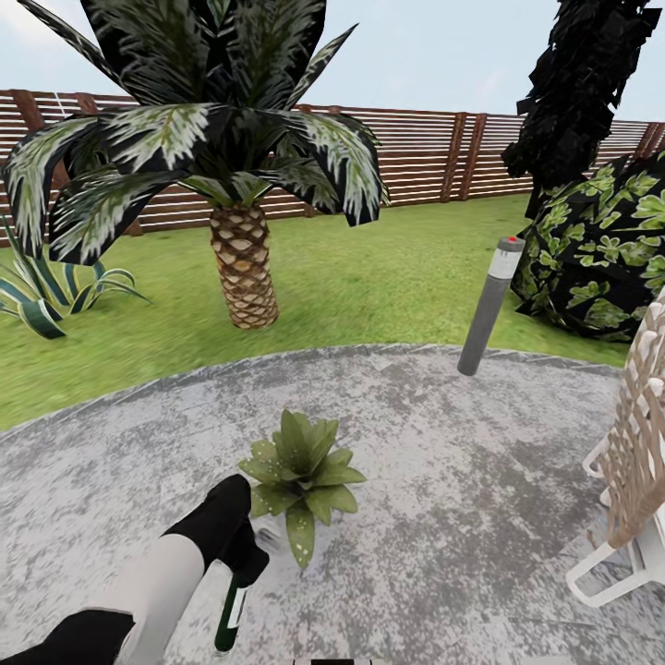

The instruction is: Pick up the pesticide atomizer in the garden and spray insectifuge to fully cover both potted plants in the garden.

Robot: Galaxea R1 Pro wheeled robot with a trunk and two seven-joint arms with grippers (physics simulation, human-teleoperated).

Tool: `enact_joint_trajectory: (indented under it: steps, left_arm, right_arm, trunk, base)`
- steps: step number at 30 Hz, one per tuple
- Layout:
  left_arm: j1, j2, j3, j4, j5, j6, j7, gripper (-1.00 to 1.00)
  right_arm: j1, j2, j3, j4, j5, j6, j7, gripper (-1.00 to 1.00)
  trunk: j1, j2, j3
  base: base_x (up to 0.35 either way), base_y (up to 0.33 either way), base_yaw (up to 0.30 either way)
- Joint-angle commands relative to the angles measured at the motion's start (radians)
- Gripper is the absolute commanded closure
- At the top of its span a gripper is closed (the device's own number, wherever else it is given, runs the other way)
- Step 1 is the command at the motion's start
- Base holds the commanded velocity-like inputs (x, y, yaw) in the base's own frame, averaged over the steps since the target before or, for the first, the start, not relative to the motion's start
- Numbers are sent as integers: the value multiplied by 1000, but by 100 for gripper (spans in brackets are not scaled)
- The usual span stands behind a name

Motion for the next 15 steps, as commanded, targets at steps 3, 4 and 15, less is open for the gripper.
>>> enact_joint_trajectory:
  steps: [3,4,15]
  left_arm:
    - [-64,-6,-181,-4,-22,3,-201,100]
    - [-87,-7,-247,-7,-24,3,-291,100]
    - [-288,-30,-500,72,-28,1,-607,100]
  right_arm:
    - [0,0,-7,2,11,-3,-3,-100]
    - [-1,0,-7,2,11,-3,-3,-100]
    - [-1,0,-7,2,11,-3,-3,-100]
  trunk:
    - [0,0,-1]
    - [0,0,-1]
    - [0,0,-1]
  base:
    - [1,5,0]
    - [0,1,0]
    - [0,0,0]
